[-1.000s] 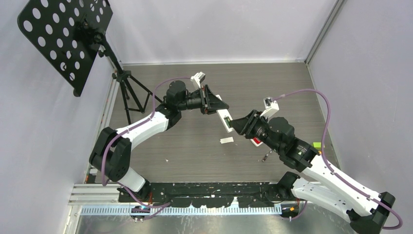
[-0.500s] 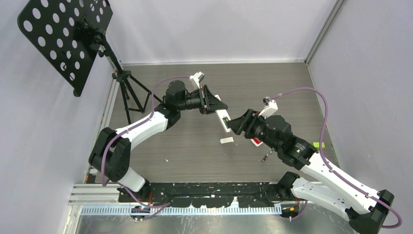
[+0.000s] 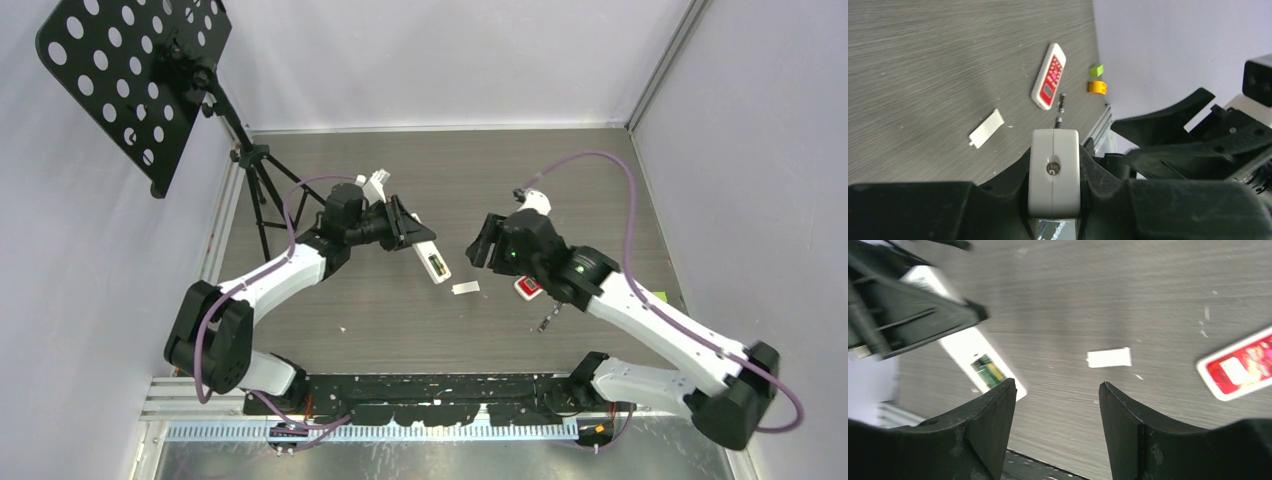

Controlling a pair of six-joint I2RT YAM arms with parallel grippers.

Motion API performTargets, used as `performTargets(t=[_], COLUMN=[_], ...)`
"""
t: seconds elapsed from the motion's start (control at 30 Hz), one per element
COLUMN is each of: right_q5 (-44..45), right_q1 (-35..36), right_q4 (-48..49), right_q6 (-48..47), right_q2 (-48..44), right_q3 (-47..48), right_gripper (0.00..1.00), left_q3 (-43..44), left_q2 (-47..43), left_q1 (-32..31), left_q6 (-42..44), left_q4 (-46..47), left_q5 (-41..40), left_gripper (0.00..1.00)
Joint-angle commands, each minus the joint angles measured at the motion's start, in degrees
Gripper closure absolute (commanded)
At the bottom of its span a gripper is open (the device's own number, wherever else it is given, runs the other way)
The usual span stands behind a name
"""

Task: Load the batteries into the remote control
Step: Place the remote control at the center of the board.

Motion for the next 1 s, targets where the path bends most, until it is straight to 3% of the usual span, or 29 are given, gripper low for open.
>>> performTargets(t=[0.0,0.2,0.37,0.5,0.67,0.8,0.97], right_q5=[3.23,5.44,-2.14,-7.38,-8.13,-12.54,-16.59], right_q1=[-0.92,-1.07,-1.07,-1.05,-1.75,-4.02,-5.91], right_q4=[-8.01,-4.66,0.75,2.07,4.77,4.07,2.78], right_q6=[-6.14,-24.59,-39.75,-46.00,-46.86,-42.14,-39.96], right_q2=[9.71,19.61,24.87,28.62,31.37,33.05,33.57], right_q3=[4.65,6.07,4.15,3.82,3.88,4.54,4.25], right_gripper=[0.33,0.34,0.30,0.30,0.30,0.30,0.30], left_q3=[-1.68,-3.93,-7.04,-9.66,-13.09,-13.63,-14.85], left_q2=[-3.55,-4.68,-3.18,-0.77,4.36,9.31,12.03], left_q1=[-0.03,0.06,0.06,-0.15,-2.57,-4.54,-5.59], left_q6=[4.46,7.47,6.59,2.84,-2.87,-4.79,-6.05], left_q4=[-1.51,-1.58,1.55,5.22,12.95,17.15,20.15], left_q5=[-3.50,-5.18,-6.47,-9.71,-15.94,-21.22,-25.76], left_gripper=[1.00,1.00,1.00,1.00,1.00,0.99,0.82])
